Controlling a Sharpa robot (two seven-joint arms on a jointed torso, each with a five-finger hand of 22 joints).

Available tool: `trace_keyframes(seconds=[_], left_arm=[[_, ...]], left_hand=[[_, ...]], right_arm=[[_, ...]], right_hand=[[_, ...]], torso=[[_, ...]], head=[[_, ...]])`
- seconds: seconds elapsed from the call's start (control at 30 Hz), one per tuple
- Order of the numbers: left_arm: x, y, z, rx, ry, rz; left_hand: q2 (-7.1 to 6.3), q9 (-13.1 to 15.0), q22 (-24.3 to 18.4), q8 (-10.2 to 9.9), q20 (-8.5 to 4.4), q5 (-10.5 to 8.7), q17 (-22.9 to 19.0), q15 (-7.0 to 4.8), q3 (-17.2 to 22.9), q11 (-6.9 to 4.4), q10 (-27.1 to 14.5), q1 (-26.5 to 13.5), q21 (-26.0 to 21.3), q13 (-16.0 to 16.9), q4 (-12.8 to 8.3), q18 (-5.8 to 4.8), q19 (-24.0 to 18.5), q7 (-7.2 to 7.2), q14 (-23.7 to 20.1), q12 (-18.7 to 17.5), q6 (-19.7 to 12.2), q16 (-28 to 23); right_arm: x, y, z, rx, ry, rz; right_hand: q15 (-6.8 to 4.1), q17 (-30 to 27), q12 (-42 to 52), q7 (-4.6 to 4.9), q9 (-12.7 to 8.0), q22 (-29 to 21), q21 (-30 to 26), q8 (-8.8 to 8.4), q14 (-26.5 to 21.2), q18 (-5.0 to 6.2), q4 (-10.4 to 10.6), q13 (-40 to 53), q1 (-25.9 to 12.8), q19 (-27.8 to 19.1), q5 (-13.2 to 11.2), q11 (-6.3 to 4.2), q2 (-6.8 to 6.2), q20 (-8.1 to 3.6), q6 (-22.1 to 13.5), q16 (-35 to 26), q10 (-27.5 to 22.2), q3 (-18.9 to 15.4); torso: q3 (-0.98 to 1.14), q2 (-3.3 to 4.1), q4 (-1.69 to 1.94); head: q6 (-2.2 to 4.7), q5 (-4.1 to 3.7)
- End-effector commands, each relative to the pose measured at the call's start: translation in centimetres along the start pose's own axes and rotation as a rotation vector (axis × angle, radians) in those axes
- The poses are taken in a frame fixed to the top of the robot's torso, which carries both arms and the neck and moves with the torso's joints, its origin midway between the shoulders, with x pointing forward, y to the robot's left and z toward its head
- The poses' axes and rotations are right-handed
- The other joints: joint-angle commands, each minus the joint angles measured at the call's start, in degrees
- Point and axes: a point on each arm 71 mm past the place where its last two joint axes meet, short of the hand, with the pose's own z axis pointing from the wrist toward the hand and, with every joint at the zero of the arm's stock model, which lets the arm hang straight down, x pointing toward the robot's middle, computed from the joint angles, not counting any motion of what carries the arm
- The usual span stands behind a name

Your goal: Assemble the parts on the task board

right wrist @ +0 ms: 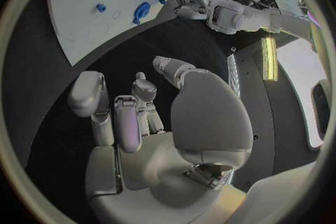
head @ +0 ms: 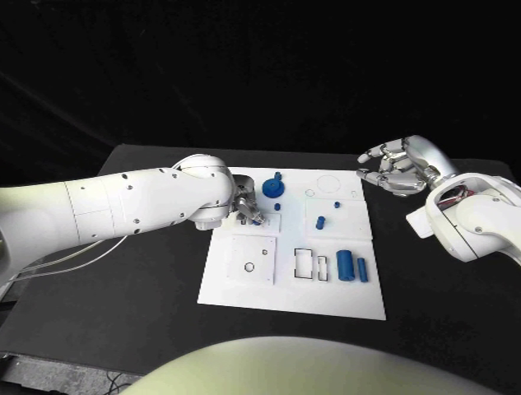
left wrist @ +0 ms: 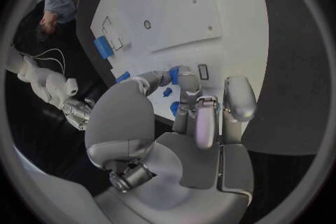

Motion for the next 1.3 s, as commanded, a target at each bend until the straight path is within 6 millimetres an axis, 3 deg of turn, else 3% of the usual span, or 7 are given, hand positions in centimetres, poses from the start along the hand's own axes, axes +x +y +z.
trace_keyframes(seconds=[0.03, 0.23, 0.33, 0.47, 0.93, 1.1, 1.3], left_arm=[[0.43, 0.05, 0.16, -0.018, 0.019, 0.022], [0.39, 0.04, 0.29, -0.022, 0.020, 0.006], [0.32, 0.15, 0.37, -0.027, 0.018, -0.005], [0.26, 0.26, 0.49, -0.034, 0.021, -0.015], [0.06, 0.54, 0.73, -0.043, 0.017, -0.027], [-0.02, 0.67, 0.69, -0.041, 0.008, -0.034], [-0.16, 0.94, 0.52, -0.041, -0.008, -0.046]], left_hand=[[0.00, -0.1, 8.4, 0.0, 0.10, 0.04, 15.0, -0.37, 12.8, -0.04, 0.4, 0.0, 0.3, 0.1, -13.2, -0.53, 0.5, -0.03, 6.1, 0.4, 0.4, 0.3], [0.44, -0.4, 8.5, -0.5, 0.14, -2.56, 14.8, -0.30, 12.5, 0.02, 0.4, -1.0, 0.1, 0.0, -12.6, -0.54, 0.4, -0.03, 6.1, 0.0, 0.1, 0.2], [0.26, -0.5, 8.4, -1.0, 0.28, -6.60, 14.5, -0.21, 11.6, 0.02, -0.3, -3.0, -0.2, -1.8, -11.1, -0.53, 0.3, -0.16, 6.0, -1.9, -0.7, 0.1], [-0.28, -0.6, 8.3, -1.4, 0.25, -9.88, 14.7, -0.33, 10.8, -0.15, -0.4, -5.2, -0.6, -2.3, -9.3, -0.52, 0.4, -0.56, 6.1, -2.6, -0.7, 0.1], [-1.44, -1.3, 8.2, -2.3, 0.19, -17.06, 14.7, -0.43, 9.4, -0.29, -0.1, -7.7, -1.3, -1.4, -6.4, -0.53, 0.6, -0.88, 6.1, -2.0, 0.4, 0.2], [-2.82, -2.0, 8.2, -3.1, 0.30, -22.88, 14.6, -0.31, 6.7, -0.17, -0.5, -9.0, -1.7, -1.3, -3.7, -0.52, 0.7, -0.75, 6.1, -2.1, 1.0, 0.1], [-3.06, -2.5, 8.4, -3.7, 0.43, -25.83, 14.7, -0.24, 2.0, -0.06, -0.3, -9.3, -2.0, -0.8, -0.3, -0.53, 0.8, -0.66, 6.1, -1.7, 1.6, 0.1]], right_arm=[[0.09, 0.11, 0.00, -0.009, 0.006, -0.003], [0.09, 0.10, 0.00, -0.008, 0.007, -0.003], [0.08, 0.08, -0.01, -0.007, 0.008, -0.003], [0.07, 0.06, -0.02, -0.006, 0.008, -0.003], [0.03, 0.01, -0.05, -0.005, 0.008, -0.003], [0.03, 0.00, -0.05, -0.005, 0.009, -0.003], [0.02, -0.01, -0.05, -0.004, 0.009, -0.004]], right_hand=[[-0.03, 3.7, -0.3, -0.13, 0.0, 5.3, -0.1, 0.23, 2.8, 0.63, -0.1, 0.0, -0.5, -0.5, 0.2, 0.02, -0.14, 0.05, -0.4, -0.1, -0.5, 0.3], [-0.03, 3.7, -0.3, -0.13, 0.0, 5.3, -0.1, 0.23, 2.8, 0.63, -0.1, 0.0, -0.5, -0.5, 0.2, 0.02, -0.14, 0.05, -0.4, -0.1, -0.5, 0.3], [-0.03, 3.7, -0.3, -0.13, 0.0, 5.3, -0.1, 0.23, 2.8, 0.63, -0.1, 0.0, -0.5, -0.5, 0.2, 0.02, -0.14, 0.05, -0.4, -0.1, -0.5, 0.3], [-0.03, 3.7, -0.3, -0.13, 0.0, 5.3, -0.1, 0.23, 2.8, 0.63, -0.1, 0.0, -0.5, -0.5, 0.2, 0.02, -0.14, 0.05, -0.4, -0.1, -0.5, 0.3], [-0.02, 3.6, -0.3, -0.12, 0.1, 5.1, -0.5, 0.25, 2.8, 0.67, 0.0, -0.2, -0.6, -0.6, 0.2, 0.03, -0.18, 0.06, -0.5, -0.2, -0.5, 0.3], [-0.02, 3.4, -0.3, -0.12, 0.1, 5.1, -0.8, 0.26, 2.8, 0.72, 0.0, -0.2, -0.6, -0.7, 0.2, 0.03, -0.18, 0.06, -0.5, -0.3, -0.5, 0.3], [-0.02, 3.4, -0.4, -0.12, 0.1, 5.0, -0.9, 0.26, 2.7, 0.75, 0.0, -0.2, -0.7, -0.7, 0.2, 0.03, -0.18, 0.06, -0.5, -0.4, -0.5, 0.3]], torso=[[0.03, 0.01, -0.05], [0.08, 0.00, -0.08], [0.08, -0.02, -0.09], [0.10, 0.00, -0.05], [0.02, -0.03, -0.05], [0.04, -0.02, 0.00], [0.00, -0.01, -0.04]], head=[[0.01, 0.05], [0.01, 0.00], [0.01, -0.08], [0.01, -0.13], [0.01, -0.15], [0.01, -0.16], [0.01, -0.16]])
